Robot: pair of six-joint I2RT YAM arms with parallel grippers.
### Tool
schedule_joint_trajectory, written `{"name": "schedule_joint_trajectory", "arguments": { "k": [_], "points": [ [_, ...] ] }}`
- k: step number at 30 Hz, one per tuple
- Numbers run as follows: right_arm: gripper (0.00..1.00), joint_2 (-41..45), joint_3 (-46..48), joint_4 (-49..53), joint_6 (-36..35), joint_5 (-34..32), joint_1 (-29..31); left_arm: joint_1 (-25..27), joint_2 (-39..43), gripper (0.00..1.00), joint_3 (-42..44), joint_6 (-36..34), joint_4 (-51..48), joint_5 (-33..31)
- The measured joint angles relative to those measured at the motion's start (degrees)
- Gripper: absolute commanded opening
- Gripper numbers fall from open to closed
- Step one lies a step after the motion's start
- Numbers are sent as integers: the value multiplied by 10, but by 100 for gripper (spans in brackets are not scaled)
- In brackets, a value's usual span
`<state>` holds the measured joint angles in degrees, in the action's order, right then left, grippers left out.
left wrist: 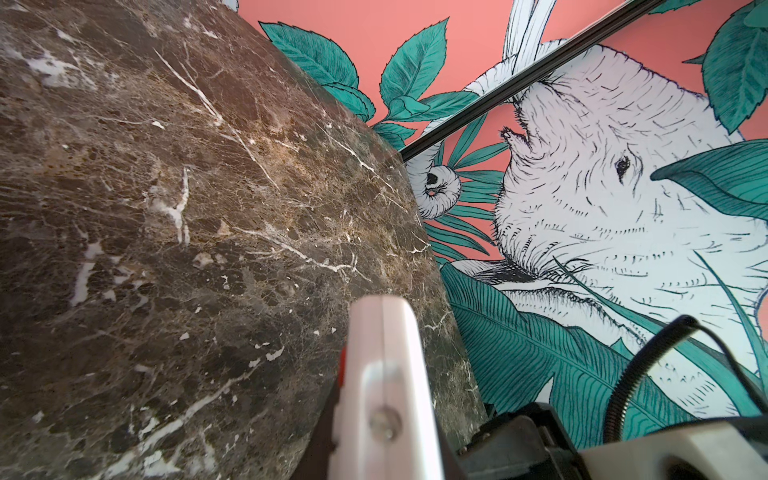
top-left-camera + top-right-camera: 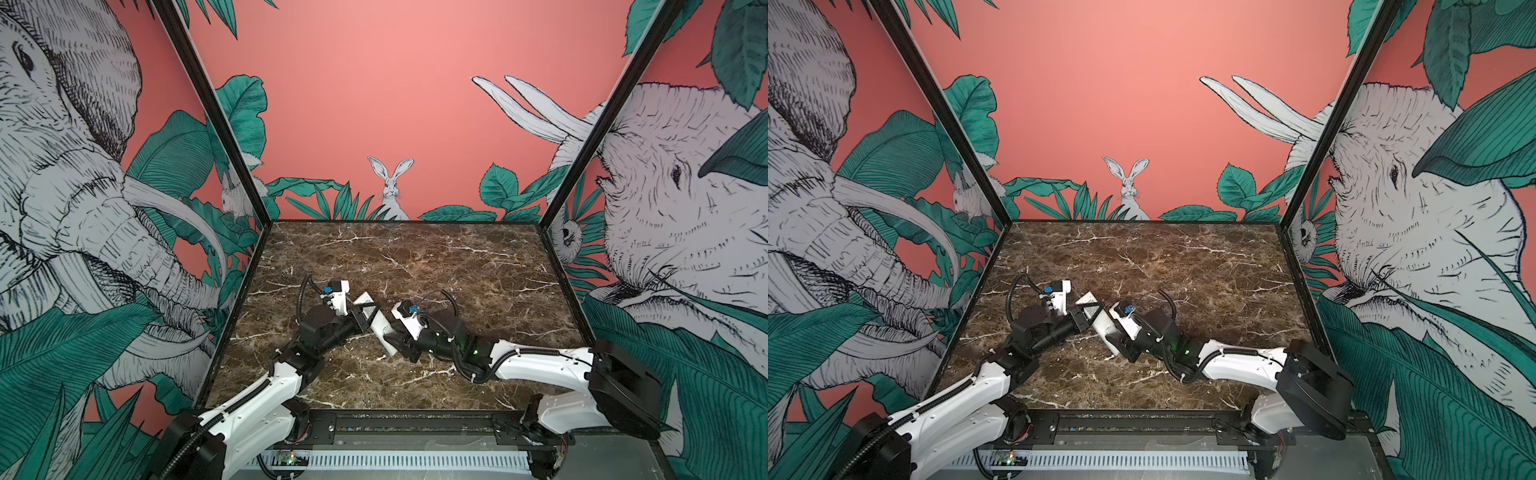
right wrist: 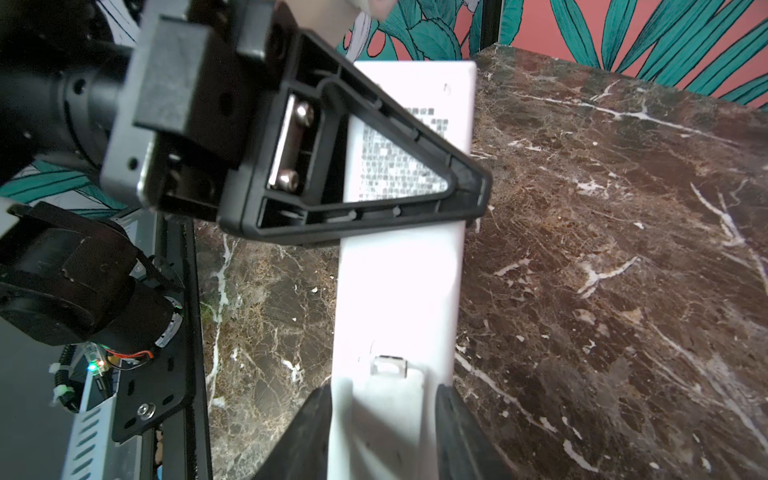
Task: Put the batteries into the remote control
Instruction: 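Slide the cover along the remote with the right gripper until it latches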
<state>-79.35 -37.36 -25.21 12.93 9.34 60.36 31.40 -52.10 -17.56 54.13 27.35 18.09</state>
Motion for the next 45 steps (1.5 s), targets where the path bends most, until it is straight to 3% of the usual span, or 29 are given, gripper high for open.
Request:
{"name": "schedule_joint_trajectory", "arguments": {
  "k": [7,17,45],
  "points": [
    [55,0,0,4,-1,0,0,0,0,0,0,0,0,0],
    [56,21,0,34,-10,-1,0,0,0,0,0,0,0,0],
    [50,32,-31,88,-20,-59,0,0,0,0,3,0,0,0]
  ]
}}
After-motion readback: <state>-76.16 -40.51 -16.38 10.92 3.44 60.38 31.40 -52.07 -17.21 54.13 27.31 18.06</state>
